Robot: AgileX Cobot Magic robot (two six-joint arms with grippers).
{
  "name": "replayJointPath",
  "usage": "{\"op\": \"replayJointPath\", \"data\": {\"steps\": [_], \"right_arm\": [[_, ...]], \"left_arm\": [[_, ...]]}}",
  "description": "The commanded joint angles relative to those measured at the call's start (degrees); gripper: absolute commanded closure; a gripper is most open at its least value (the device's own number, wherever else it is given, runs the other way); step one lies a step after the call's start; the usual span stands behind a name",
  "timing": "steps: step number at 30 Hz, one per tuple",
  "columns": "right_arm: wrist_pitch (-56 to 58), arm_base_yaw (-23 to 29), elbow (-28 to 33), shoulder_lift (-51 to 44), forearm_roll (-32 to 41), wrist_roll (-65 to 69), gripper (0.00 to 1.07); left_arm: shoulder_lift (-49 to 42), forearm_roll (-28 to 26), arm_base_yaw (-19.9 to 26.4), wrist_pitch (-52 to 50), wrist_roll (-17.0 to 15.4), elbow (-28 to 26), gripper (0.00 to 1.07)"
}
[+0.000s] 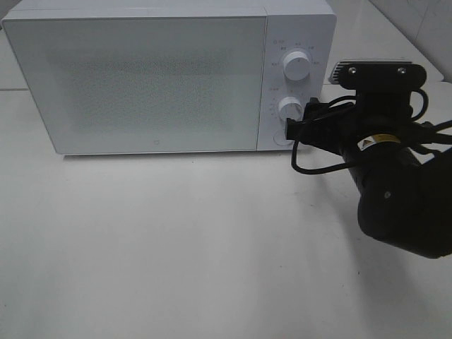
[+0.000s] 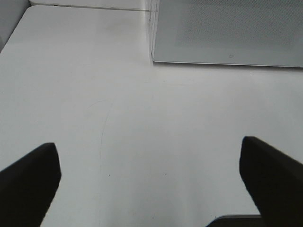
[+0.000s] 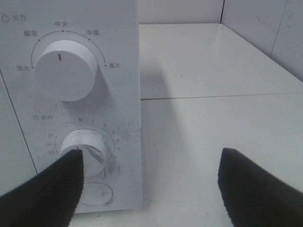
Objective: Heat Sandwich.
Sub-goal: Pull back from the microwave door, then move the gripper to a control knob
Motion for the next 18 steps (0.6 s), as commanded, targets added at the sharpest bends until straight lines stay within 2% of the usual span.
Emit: {"op": "replayJointPath", "data": {"steps": [1,18], "right_arm": [[-0.57,0.11,-2.41,2.64,-1.72,1.15,0.31],[-0.57,-1.78,-12.89,13.12,-4.81,2.41,0.31]], "left_arm": [[-1.38,0.00,0.23,-0.29,0.00,0.11,0.10],[-1.38,0.00,0.23,-0.29,0.00,0.11,0.10]]}}
